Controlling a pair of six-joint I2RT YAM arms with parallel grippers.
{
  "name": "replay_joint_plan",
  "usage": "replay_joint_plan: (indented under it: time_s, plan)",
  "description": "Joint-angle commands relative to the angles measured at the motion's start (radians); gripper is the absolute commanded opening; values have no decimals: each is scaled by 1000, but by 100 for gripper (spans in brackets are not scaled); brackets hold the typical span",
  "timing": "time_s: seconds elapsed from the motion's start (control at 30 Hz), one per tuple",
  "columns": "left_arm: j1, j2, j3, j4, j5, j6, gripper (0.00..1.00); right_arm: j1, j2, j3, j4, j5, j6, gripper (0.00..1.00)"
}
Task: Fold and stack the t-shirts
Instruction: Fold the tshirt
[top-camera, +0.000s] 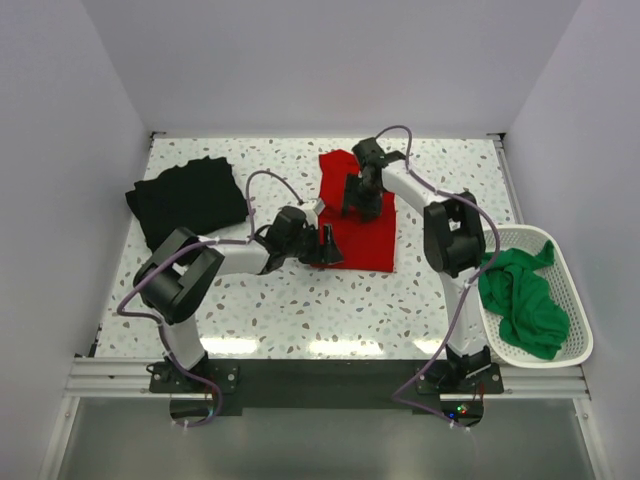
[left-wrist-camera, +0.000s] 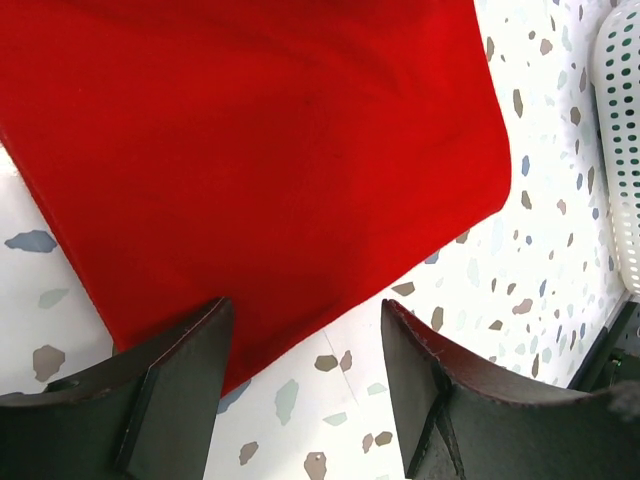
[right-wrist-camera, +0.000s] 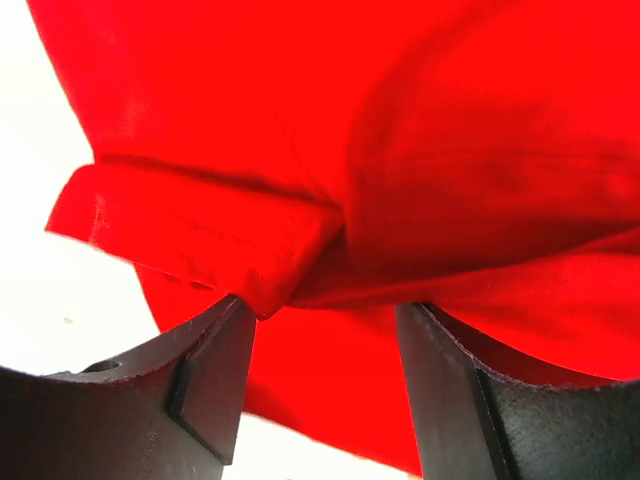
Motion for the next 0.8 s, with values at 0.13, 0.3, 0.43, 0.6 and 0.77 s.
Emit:
replay_joint_plan:
  time_s: [0.13, 0.3, 0.43, 0.6, 0.77]
  plan:
    - [-7, -40, -94, -70, -29, 43, 66, -12, 93, 274, -99, 165, 59, 60]
    - [-9, -73, -120, -76, -30, 51, 66, -38, 116, 425, -126, 186, 96, 61]
    - [-12, -96, -113, -93, -27, 57, 66, -67, 75, 408, -115, 165, 93, 61]
    - [-15, -144, -76, -139, -41, 63, 66, -89, -36, 252, -70, 120, 59, 62]
    - [-17, -205, -21, -213, -87, 61, 67, -96, -197, 67, -49, 102, 10, 62]
